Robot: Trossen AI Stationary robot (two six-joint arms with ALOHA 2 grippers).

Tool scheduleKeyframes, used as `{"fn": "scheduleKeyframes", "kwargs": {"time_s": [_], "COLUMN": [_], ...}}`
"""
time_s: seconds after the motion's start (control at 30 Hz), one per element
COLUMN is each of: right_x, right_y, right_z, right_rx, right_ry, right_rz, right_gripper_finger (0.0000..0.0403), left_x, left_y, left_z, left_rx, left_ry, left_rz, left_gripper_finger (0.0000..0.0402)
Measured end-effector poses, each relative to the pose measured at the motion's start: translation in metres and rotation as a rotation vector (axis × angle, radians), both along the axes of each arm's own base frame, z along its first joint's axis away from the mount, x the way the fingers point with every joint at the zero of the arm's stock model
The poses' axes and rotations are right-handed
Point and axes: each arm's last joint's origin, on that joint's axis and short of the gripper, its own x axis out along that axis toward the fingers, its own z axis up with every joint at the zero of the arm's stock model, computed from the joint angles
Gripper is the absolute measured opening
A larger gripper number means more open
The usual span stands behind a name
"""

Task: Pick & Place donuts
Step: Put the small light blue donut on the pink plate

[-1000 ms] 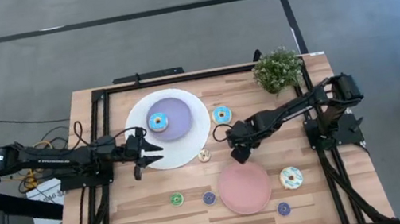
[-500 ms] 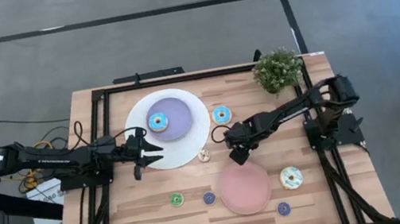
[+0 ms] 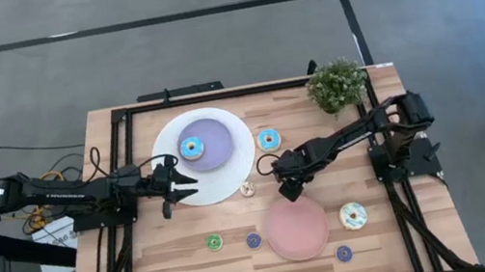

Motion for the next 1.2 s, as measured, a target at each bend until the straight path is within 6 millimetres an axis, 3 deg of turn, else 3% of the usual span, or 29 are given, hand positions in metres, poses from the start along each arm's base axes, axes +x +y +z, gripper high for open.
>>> {"fn": "scheduleKeyframes", "kwargs": {"time_s": [0.4, 0.67, 0.9, 1.2], "right_x": [-0.001, -0.008, -0.021, -0.038], "right_y": [0.000, 0.004, 0.044, 0.111], "right_z": [0.003, 0.032, 0.058, 0.038], "right_rx": [0.006, 0.019, 0.026, 0.045], "right_ry": [-0.005, -0.098, -0.206, -0.165], "right_rz": [0.000, -0.013, -0.030, -0.098], "right_gripper_finger": [0.0186, 0.0186, 0.0189, 0.0189], "left_x": [0.000, 0.000, 0.000, 0.000], "left_y": [0.000, 0.000, 0.000, 0.000], "left_z": [0.000, 0.000, 0.000, 0.000], "left_rx": [-0.008, -0.008, -0.007, -0.007], "left_ry": [-0.001, -0.002, -0.003, -0.002], "left_rz": [0.001, 0.001, 0.001, 0.001], "left_gripper_finger": [0.0132, 0.0132, 0.0132, 0.0132]}}
